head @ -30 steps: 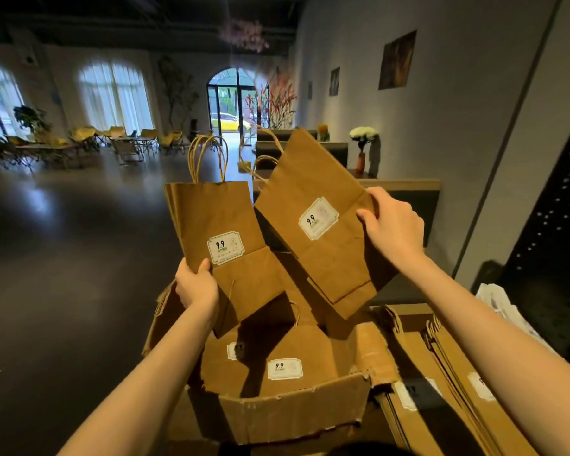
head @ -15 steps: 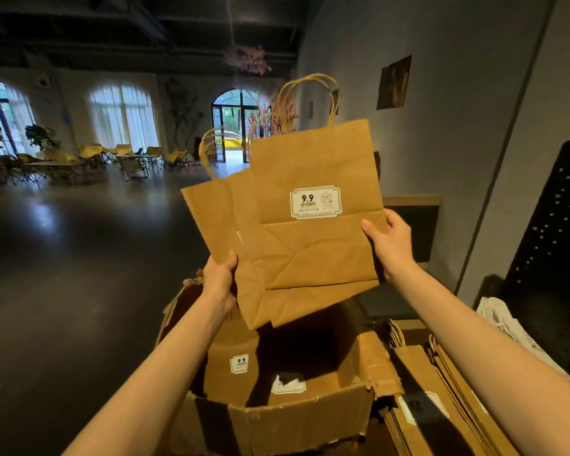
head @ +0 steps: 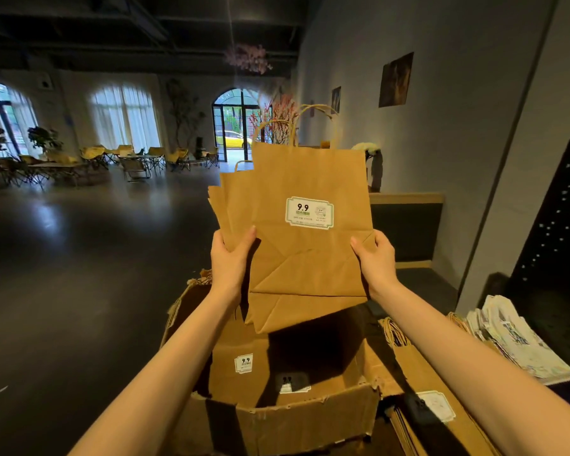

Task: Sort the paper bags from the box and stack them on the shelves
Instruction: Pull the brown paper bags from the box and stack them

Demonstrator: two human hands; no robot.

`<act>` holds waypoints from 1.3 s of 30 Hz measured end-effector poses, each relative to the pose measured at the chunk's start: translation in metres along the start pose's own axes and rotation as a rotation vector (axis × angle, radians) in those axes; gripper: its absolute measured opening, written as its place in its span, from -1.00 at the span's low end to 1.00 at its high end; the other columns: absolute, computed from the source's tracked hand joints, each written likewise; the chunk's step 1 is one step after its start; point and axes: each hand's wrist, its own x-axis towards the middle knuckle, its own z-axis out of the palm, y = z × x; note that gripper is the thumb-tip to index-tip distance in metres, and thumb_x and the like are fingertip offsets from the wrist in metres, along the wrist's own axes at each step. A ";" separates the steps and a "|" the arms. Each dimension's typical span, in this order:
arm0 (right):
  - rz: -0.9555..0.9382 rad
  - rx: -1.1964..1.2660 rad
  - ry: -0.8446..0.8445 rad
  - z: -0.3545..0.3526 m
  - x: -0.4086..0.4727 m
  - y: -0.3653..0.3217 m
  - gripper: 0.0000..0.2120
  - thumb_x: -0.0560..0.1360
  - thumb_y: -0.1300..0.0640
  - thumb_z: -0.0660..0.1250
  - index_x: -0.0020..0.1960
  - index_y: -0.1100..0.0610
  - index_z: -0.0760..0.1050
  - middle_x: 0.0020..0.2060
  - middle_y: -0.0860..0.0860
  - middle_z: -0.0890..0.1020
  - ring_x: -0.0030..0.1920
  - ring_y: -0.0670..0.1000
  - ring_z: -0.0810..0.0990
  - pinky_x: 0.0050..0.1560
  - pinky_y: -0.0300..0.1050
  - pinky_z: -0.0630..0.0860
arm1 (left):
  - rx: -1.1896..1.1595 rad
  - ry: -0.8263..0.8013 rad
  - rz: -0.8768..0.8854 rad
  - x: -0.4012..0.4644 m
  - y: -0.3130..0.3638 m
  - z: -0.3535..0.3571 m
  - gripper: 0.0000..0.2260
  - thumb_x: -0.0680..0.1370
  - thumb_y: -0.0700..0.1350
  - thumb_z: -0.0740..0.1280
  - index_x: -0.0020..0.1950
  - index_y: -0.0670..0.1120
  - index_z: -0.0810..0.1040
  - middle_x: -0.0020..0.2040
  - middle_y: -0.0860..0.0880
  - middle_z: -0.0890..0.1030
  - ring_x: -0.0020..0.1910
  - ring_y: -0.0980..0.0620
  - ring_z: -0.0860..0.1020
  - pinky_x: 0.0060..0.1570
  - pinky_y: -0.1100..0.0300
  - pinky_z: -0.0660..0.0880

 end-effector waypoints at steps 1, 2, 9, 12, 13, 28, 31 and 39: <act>-0.032 -0.032 -0.009 0.002 -0.001 0.000 -0.71 0.55 0.15 0.29 0.26 0.14 0.41 0.11 0.02 0.53 0.13 -0.02 0.49 0.13 -0.08 0.44 | 0.007 -0.003 0.009 -0.001 0.000 0.001 -0.50 0.48 -0.05 0.40 0.35 -0.14 0.33 0.19 -0.03 0.49 0.04 0.12 0.48 -0.06 0.30 0.43; -0.060 -0.068 -0.009 0.003 -0.001 0.001 -0.69 0.54 0.14 0.30 0.27 0.13 0.41 0.13 0.03 0.53 0.14 -0.02 0.50 0.14 -0.07 0.44 | 0.012 -0.007 0.018 -0.001 -0.001 0.003 -0.48 0.46 -0.08 0.43 0.35 -0.14 0.32 0.18 -0.02 0.48 0.04 0.13 0.48 -0.04 0.31 0.43; -0.032 -0.233 -0.081 0.003 0.003 0.004 -0.48 0.48 -0.06 0.35 0.38 0.09 0.35 0.27 0.06 0.41 0.25 0.04 0.46 0.26 0.03 0.43 | 0.047 0.003 0.161 0.005 0.007 0.005 -0.56 0.48 -0.20 0.40 0.33 -0.18 0.37 0.21 -0.09 0.52 0.14 0.03 0.50 0.06 0.27 0.45; 0.198 -0.186 -0.038 0.006 -0.004 0.004 -0.35 0.51 -0.07 0.31 0.47 0.17 0.17 0.39 0.15 0.22 0.32 0.12 0.35 0.29 0.03 0.34 | 0.064 0.092 0.259 0.005 0.019 0.013 -0.56 0.51 -0.19 0.36 0.36 -0.15 0.34 0.25 -0.09 0.49 0.21 0.02 0.47 0.16 0.20 0.42; 0.306 -0.142 -0.071 0.009 -0.009 0.004 -0.32 0.52 -0.10 0.29 0.49 0.18 0.13 0.42 0.16 0.22 0.31 0.13 0.36 0.27 0.02 0.35 | 0.063 0.127 0.277 0.006 0.022 0.016 -0.55 0.53 -0.18 0.35 0.38 -0.13 0.31 0.28 -0.09 0.47 0.23 0.03 0.45 0.21 0.17 0.39; 0.523 0.821 -0.257 0.060 -0.033 -0.007 -0.60 0.47 0.20 0.38 0.29 0.12 0.42 0.20 0.15 0.57 0.19 0.16 0.55 0.12 0.15 0.51 | -0.277 -0.096 0.048 -0.008 0.020 0.041 -0.51 0.57 -0.25 0.25 0.44 -0.02 0.18 0.33 -0.07 0.44 0.30 -0.04 0.43 0.33 -0.09 0.35; 0.423 0.740 -0.213 0.052 -0.027 -0.008 -0.67 0.49 0.27 0.35 0.23 0.10 0.44 0.17 0.13 0.58 0.17 0.15 0.55 0.19 0.18 0.49 | -0.341 -0.156 -0.071 -0.008 0.021 0.040 -0.63 0.52 -0.38 0.24 0.18 0.05 0.37 0.16 -0.03 0.54 0.19 -0.04 0.51 0.24 -0.06 0.43; 0.206 0.438 -0.133 0.006 0.000 -0.018 -0.64 0.48 0.34 0.35 0.24 0.15 0.40 -0.04 0.00 0.59 0.04 0.05 0.57 0.03 0.03 0.54 | -0.642 -0.013 -0.270 0.029 0.046 0.011 -0.82 0.56 -0.31 0.23 0.06 -0.06 0.51 -0.09 -0.05 0.61 -0.15 0.03 0.62 -0.21 0.14 0.61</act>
